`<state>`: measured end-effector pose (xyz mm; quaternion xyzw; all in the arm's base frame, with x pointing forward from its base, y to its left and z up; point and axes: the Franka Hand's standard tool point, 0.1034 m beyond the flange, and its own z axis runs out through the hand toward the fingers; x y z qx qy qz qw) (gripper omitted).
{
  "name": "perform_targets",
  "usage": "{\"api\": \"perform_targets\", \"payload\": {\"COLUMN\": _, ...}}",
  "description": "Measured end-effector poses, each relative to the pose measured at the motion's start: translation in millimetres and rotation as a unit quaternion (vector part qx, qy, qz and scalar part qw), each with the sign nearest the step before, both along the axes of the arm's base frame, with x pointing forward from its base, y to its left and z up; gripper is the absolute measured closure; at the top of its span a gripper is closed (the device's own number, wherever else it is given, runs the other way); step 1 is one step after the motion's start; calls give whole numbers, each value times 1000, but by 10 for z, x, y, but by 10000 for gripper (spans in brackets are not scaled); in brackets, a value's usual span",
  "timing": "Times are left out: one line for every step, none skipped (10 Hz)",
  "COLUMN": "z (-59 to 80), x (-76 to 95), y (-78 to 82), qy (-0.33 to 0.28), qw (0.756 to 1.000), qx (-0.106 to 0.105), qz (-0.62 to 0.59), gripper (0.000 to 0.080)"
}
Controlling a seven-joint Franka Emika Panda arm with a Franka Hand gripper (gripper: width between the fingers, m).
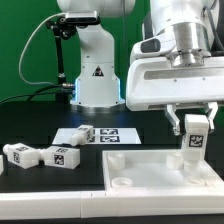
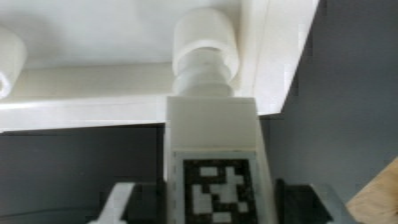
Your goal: Assemble one leg
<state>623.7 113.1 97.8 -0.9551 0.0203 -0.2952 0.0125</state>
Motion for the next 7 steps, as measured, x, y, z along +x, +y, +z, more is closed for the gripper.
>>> {"api": "perform_targets", "payload": {"z": -41, "x": 17, "y": 9, "qy": 1, "qw": 1000, "qx": -1, "qz": 0, "gripper": 515}}
{"api": "perform_targets", "payload": {"z": -84, "x": 31, "y": -6, "qy": 3, "qw": 1000, "qx": -2, "qz": -1, "gripper": 515}}
{"api": "perform_targets", "payload": {"z": -90, "x": 53, "y": -28, "qy": 1, "qw": 1000, "qx": -3, "qz": -2, "gripper": 515}}
{"api": "perform_targets", "payload": {"z": -118, "x": 62, "y": -17, "qy": 0, "qw": 1000, "qx": -3, "qz": -2, "gripper": 515}}
{"api": "perform_targets", "payload": {"z": -177, "x": 45, "y": 20, "qy": 4, "qw": 1000, "qx": -4, "qz": 1, "gripper": 515}}
{"api": "perform_targets", "payload": {"z": -210, "x": 34, "y": 36, "qy": 4, "qw": 1000, "qx": -5, "qz": 2, "gripper": 515}}
{"api": "perform_targets", "payload": {"z": -209, "x": 31, "y": 39, "qy": 2, "qw": 1000, "qx": -6, "qz": 2, "gripper": 515}}
